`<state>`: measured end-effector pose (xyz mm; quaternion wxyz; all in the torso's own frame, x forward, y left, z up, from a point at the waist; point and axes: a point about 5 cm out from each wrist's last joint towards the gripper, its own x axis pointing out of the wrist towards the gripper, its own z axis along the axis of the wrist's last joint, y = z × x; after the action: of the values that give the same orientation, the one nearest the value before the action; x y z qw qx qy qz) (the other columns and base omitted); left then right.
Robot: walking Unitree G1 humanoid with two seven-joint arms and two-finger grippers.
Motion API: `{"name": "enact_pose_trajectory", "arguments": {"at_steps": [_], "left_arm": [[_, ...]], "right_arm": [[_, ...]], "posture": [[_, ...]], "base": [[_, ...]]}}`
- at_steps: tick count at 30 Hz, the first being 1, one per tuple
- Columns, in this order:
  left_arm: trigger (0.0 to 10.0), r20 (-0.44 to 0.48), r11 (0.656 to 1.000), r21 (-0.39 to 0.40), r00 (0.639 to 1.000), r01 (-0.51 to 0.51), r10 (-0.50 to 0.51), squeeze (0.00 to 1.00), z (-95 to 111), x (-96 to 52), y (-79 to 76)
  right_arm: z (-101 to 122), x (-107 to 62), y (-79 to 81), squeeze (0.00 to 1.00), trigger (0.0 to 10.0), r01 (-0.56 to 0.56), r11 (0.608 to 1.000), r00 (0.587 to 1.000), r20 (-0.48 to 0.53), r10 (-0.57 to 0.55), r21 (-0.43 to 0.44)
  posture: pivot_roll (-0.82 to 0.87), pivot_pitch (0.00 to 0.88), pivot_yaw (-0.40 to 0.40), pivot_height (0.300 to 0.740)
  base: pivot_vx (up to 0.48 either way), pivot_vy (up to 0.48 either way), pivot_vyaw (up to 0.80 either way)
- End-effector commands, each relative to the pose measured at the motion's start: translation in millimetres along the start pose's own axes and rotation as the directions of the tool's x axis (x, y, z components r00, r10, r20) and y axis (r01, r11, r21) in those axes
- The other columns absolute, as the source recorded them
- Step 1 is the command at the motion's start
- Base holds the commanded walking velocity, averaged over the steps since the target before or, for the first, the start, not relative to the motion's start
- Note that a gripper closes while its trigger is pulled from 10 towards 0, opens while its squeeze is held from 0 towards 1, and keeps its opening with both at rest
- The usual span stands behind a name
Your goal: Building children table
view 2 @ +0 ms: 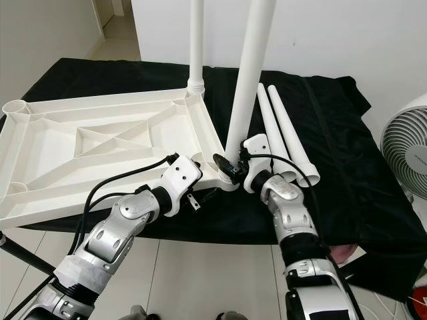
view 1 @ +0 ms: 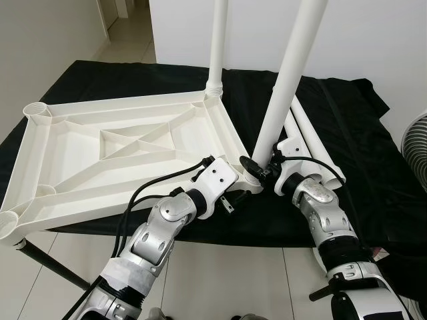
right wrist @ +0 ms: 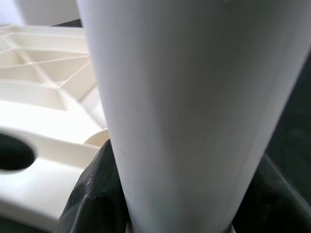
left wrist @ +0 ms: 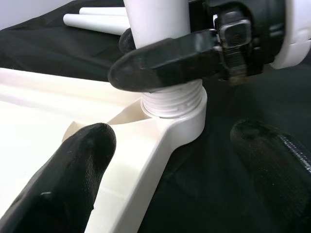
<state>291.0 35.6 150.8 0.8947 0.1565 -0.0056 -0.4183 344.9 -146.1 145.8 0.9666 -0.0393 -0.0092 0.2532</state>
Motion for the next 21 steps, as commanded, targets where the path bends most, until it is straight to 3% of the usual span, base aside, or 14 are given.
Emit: {"name": "enact_pose_trajectory", "arguments": {"at_steps": [1, 3, 4, 5, 6, 8, 9, 10, 11, 15, 20, 21], "left_arm": [[10.0, 0.002, 1.000, 0.005, 1.000, 0.006, -0.006, 0.00, 0, -1.0, -2.5], [10.0, 0.002, 1.000, 0.005, 1.000, 0.006, -0.006, 0.00, 0, -1.0, -2.5], [10.0, 0.002, 1.000, 0.005, 1.000, 0.007, -0.007, 0.00, 0, -1.1, -2.6], [10.0, 0.002, 1.000, 0.005, 1.000, 0.007, -0.007, 0.00, 0, -1.1, -2.6], [10.0, 0.002, 1.000, 0.005, 1.000, 0.009, -0.009, 0.00, 0, -1.0, -3.0], [10.0, 0.002, 1.000, 0.005, 1.000, 0.009, -0.009, 0.00, 0, -1.0, -3.0], [10.0, 0.003, 1.000, 0.005, 1.000, 0.011, -0.011, 0.00, 0, -0.3, -3.6], [10.0, 0.003, 1.000, 0.005, 1.000, 0.011, -0.011, 0.00, 0, -0.3, -3.6], [10.0, 0.005, 1.000, 0.006, 1.000, 0.013, -0.013, 0.00, 0, 0.1, -4.1], [10.0, 0.008, 1.000, 0.007, 1.000, 0.013, -0.013, 0.00, 1, 0.4, -4.3], [10.0, 0.007, 1.000, 0.007, 1.000, 0.012, -0.012, 0.00, 0, -0.4, -4.3], [10.0, 0.005, 1.000, 0.009, 1.000, 0.013, -0.013, 0.00, 0, -0.6, -4.4]], "right_arm": [[-14, -5.4, -2.8, 0.00, 10.0, 0.097, 0.995, 0.993, -0.069, -0.094, 0.033], [-14, -5.4, -2.8, 0.00, 10.0, 0.097, 0.995, 0.993, -0.069, -0.094, 0.033], [-14, -5.7, -2.9, 0.00, 10.0, 0.174, 0.984, 0.983, -0.069, -0.170, 0.048], [-14, -5.7, -2.9, 0.00, 10.0, 0.174, 0.984, 0.983, -0.069, -0.170, 0.048], [-14, -7.0, 1.0, 0.00, 10.0, 0.279, 0.958, 0.959, -0.067, -0.275, 0.059], [-14, -7.0, 1.0, 0.00, 10.0, 0.279, 0.958, 0.959, -0.067, -0.275, 0.059], [-16, -8.8, 8.4, 0.00, 10.0, 0.380, 0.922, 0.925, -0.065, -0.376, 0.074], [-16, -8.8, 8.4, 0.00, 10.0, 0.380, 0.922, 0.925, -0.065, -0.376, 0.074], [-16, -11.3, 15.9, 0.00, 10.0, 0.466, 0.881, 0.884, -0.065, -0.462, 0.080], [-14, -11.3, 31.0, 0.00, 10.0, 0.504, 0.856, 0.864, -0.060, -0.500, 0.114], [-11, -13.0, 31.5, 0.00, 10.0, 0.510, 0.851, 0.860, -0.044, -0.509, 0.127], [-8, -13.3, 29.2, 0.61, 10.0, 0.509, 0.852, 0.860, -0.032, -0.509, 0.126]], "posture": [[-0.11, 0.035, 0.000, 0.740], [-0.11, 0.035, 0.000, 0.740], [-0.11, 0.035, 0.000, 0.740], [-0.11, 0.035, 0.000, 0.740], [-0.11, 0.028, -0.002, 0.740], [-0.11, 0.028, -0.002, 0.740], [-0.11, 0.028, -0.002, 0.740], [-0.11, 0.028, -0.002, 0.740], [-0.11, 0.022, -0.007, 0.740], [-0.10, 0.017, -0.009, 0.740], [-0.10, 0.013, -0.007, 0.740], [-0.10, 0.013, -0.007, 0.740]], "base": [[0.000, 0.000, 0.00], [0.000, 0.000, 0.00], [0.000, 0.000, 0.00], [0.000, 0.000, 0.00], [0.000, 0.000, 0.00], [0.000, 0.000, 0.00], [0.000, 0.000, 0.00], [0.000, 0.000, 0.00], [0.000, 0.000, 0.00], [0.000, 0.000, 0.00], [0.000, 0.000, 0.00], [0.000, 0.000, 0.00]]}}
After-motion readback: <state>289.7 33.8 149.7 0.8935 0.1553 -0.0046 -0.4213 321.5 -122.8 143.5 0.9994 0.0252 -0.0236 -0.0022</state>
